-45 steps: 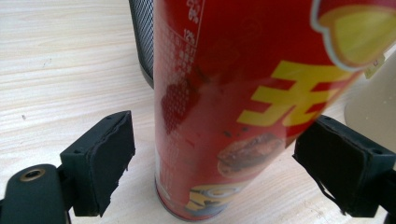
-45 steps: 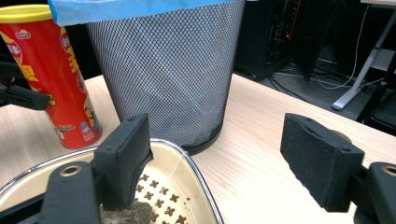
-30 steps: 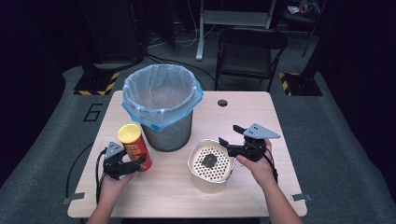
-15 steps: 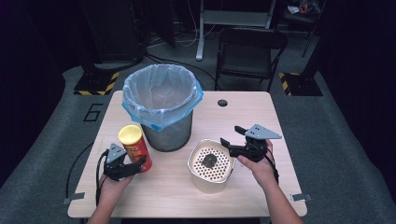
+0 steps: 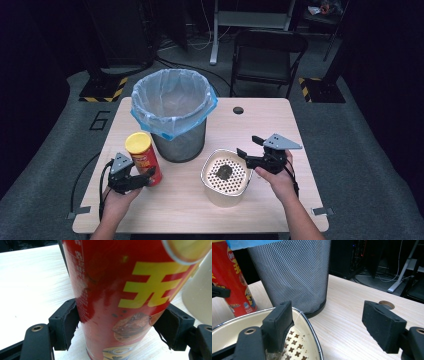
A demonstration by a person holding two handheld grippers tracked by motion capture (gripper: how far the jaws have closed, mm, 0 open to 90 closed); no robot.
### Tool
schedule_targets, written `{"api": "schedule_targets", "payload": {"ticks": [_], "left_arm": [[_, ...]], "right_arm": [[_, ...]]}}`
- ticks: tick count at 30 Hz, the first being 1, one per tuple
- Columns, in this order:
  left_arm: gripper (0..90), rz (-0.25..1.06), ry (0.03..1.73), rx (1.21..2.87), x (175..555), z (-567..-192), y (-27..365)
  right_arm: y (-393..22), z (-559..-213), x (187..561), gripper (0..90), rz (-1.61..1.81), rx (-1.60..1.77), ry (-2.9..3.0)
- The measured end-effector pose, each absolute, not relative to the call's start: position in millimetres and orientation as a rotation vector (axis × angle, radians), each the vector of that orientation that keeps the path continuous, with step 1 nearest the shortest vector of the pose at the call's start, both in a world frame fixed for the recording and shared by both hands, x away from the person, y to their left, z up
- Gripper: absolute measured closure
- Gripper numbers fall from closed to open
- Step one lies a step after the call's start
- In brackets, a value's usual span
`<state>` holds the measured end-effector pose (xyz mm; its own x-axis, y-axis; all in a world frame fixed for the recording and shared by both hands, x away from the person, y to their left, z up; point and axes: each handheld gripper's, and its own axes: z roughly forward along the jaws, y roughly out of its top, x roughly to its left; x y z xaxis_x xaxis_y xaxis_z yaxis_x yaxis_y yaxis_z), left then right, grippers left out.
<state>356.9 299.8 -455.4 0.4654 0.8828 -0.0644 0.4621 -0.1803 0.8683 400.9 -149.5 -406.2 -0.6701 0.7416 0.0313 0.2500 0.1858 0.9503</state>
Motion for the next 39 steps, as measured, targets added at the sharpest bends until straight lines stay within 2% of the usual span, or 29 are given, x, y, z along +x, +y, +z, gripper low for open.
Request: {"api": "schedule_targets", "payload": {"ticks": [13,26,39], "left_arm": [[24.5,0.548,1.158,1.792,350,-416,310],[24.5,0.541,1.179,1.789,341,-358,311],[24.6,0.592,1.161,1.793,342,-295,311]], "right_arm": [[-151,-407,400,24.0,1.493,0.940,2.027],[-151,-409,400,24.1,1.490,0.945,2.028],[-155,-412,402,24.1,1.488,0.961,2.020]]}}
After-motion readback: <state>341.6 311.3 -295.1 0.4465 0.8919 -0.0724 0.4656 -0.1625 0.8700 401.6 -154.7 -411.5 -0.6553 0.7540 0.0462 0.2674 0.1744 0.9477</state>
